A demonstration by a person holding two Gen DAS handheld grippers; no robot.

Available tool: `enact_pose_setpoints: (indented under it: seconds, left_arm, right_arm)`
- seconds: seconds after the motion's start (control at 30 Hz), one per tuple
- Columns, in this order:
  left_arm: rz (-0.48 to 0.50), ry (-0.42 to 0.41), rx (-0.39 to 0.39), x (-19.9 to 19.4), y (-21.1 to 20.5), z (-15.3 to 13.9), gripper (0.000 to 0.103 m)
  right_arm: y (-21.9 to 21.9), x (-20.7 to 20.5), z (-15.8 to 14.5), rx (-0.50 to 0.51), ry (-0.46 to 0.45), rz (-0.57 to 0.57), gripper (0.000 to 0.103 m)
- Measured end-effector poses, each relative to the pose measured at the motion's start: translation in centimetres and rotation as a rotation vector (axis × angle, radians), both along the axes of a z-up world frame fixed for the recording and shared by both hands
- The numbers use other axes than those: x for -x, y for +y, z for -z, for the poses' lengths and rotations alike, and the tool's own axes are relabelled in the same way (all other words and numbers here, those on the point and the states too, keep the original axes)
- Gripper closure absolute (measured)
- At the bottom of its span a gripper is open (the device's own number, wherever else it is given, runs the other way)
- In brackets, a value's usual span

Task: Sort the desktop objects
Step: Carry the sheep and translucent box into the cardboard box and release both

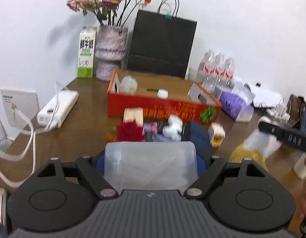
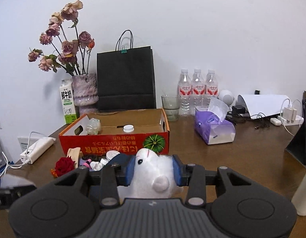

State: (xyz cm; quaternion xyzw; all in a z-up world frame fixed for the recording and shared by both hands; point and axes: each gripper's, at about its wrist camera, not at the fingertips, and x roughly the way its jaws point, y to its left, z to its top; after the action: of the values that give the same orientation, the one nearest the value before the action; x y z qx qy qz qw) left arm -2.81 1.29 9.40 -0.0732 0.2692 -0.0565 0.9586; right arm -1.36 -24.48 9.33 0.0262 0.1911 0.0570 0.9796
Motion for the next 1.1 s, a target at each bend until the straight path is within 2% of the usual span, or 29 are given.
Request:
enact_pose_setpoints:
  seconds: [0.1,0.2,0.33,0.4,0.47,0.57,0.73,0.87,0.93,1.0,1.03,1.07,1.1]
  left_arm:
    - [0.01,-0.026,0.009,-2.7,0.4,-2.1,0.02]
    - [0.044,-0.038,0.019,-7.1,0.4,-4.6,0.02]
    - [0.043,-0.006,0.024,-14.5,-0.2,-6.5,0.02]
    - [0.037,0.026,0.034,-19.0,-0.8,-6.7,0.02]
    - [0.021,0.056,0.025,-23.4,-1.4,-6.4,0.02]
    - [-0.006,0.133,-0.029,-31.0,-2.7,-4.1,0.02]
    - [-0.047,0.287,-0.077,-39.7,-3.8,1.1,0.019]
    - [-0.049,0.328,-0.11,-42.0,-4.6,3.2,0.019]
    - [-0.029,0.325,-0.105,-41.7,-4.7,3.0,0.018]
    - [-0.017,0.311,-0.086,-40.9,-4.4,2.4,0.016]
    - [-0.02,0.3,-0.093,-40.6,-4.3,1.8,0.016]
    - [-0.028,0.29,-0.106,-40.1,-4.1,1.3,0.016]
    - [-0.037,0.283,-0.116,-39.4,-3.8,0.6,0.016]
  right_arm:
    - [0.3,-1.3,-1.0,0.002,-0.021,-0.016,0.065]
    - [0.5,-3.5,-2.8,-0.009,-0.048,-0.037,0.065]
    - [0.7,-8.9,-5.9,-0.018,-0.099,-0.042,0.065]
    - [0.7,-12.6,-7.0,-0.032,-0.09,-0.04,0.065]
    - [0.8,-17.1,-7.9,-0.033,-0.072,-0.023,0.065]
    - [2.0,-24.8,-8.2,0.011,-0.035,0.033,0.065]
    - [5.0,-36.4,-4.7,0.132,0.127,0.15,0.065]
    - [7.1,-42.1,-0.3,0.238,0.233,0.217,0.063]
    - [7.6,-43.0,0.9,0.263,0.227,0.201,0.06]
    - [7.8,-42.7,1.1,0.298,0.202,0.189,0.054]
    - [7.6,-42.3,0.8,0.302,0.189,0.192,0.048]
    - [7.3,-41.8,0.3,0.292,0.177,0.195,0.042]
    - [6.8,-41.2,-0.4,0.278,0.165,0.198,0.04]
